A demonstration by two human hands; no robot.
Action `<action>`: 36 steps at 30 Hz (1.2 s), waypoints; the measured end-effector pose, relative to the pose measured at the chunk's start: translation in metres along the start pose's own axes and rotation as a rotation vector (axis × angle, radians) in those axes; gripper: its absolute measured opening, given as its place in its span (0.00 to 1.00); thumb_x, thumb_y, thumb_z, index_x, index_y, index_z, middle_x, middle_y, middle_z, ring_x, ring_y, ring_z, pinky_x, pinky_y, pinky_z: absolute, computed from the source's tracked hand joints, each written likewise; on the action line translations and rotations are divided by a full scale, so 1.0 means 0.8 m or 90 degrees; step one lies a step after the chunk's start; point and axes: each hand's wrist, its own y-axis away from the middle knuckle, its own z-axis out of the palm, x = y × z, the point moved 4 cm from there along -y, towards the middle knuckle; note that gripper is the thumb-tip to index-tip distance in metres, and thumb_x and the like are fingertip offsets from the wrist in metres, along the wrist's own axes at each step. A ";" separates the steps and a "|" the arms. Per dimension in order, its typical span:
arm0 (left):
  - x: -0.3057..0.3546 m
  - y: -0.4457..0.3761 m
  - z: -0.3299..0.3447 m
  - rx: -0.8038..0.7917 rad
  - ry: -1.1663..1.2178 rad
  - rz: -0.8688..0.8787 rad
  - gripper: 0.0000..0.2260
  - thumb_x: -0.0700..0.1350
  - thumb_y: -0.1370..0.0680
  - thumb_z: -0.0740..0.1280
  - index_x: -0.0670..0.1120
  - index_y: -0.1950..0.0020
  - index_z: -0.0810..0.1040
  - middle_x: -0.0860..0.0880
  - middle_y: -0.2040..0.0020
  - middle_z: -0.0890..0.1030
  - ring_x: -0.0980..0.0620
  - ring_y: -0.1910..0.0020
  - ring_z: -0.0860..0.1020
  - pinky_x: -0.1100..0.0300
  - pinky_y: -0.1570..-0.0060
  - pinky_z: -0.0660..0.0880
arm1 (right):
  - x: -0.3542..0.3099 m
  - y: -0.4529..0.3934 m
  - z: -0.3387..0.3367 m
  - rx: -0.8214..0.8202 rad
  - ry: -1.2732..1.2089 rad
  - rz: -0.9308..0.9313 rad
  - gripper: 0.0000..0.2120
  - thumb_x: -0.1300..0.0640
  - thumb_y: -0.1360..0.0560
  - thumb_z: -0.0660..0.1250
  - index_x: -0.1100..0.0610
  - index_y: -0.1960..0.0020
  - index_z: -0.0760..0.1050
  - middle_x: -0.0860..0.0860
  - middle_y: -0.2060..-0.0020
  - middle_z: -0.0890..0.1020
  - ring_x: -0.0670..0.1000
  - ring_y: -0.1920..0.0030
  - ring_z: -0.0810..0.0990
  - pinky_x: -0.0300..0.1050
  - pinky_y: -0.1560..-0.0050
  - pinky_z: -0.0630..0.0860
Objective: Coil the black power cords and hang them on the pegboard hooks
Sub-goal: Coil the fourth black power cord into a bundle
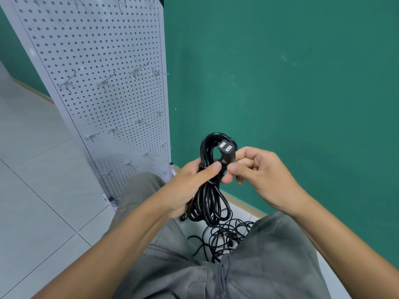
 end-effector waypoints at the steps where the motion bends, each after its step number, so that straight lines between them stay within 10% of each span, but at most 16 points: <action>1: -0.001 0.002 0.002 0.007 -0.003 0.010 0.18 0.50 0.17 0.66 0.43 0.31 0.76 0.41 0.40 0.84 0.44 0.37 0.81 0.50 0.36 0.76 | 0.001 0.000 0.002 0.018 -0.011 -0.005 0.01 0.66 0.22 0.69 0.63 0.53 0.78 0.58 0.67 0.85 0.48 0.68 0.79 0.36 0.64 0.73; 18: -0.036 0.010 0.008 0.171 0.281 0.038 0.19 0.53 0.15 0.61 0.46 0.28 0.77 0.41 0.31 0.80 0.37 0.28 0.73 0.34 0.25 0.64 | 0.028 0.005 0.043 0.378 0.051 -0.121 0.04 0.59 0.22 0.72 0.51 0.54 0.81 0.51 0.55 0.80 0.42 0.59 0.79 0.39 0.61 0.77; 36: -0.074 0.009 -0.028 0.232 0.396 0.044 0.22 0.45 0.20 0.69 0.43 0.26 0.73 0.39 0.30 0.78 0.44 0.35 0.79 0.51 0.40 0.80 | 0.084 -0.016 0.091 0.354 0.146 -0.144 0.12 0.59 0.20 0.68 0.42 0.42 0.76 0.37 0.58 0.78 0.43 0.60 0.74 0.33 0.55 0.71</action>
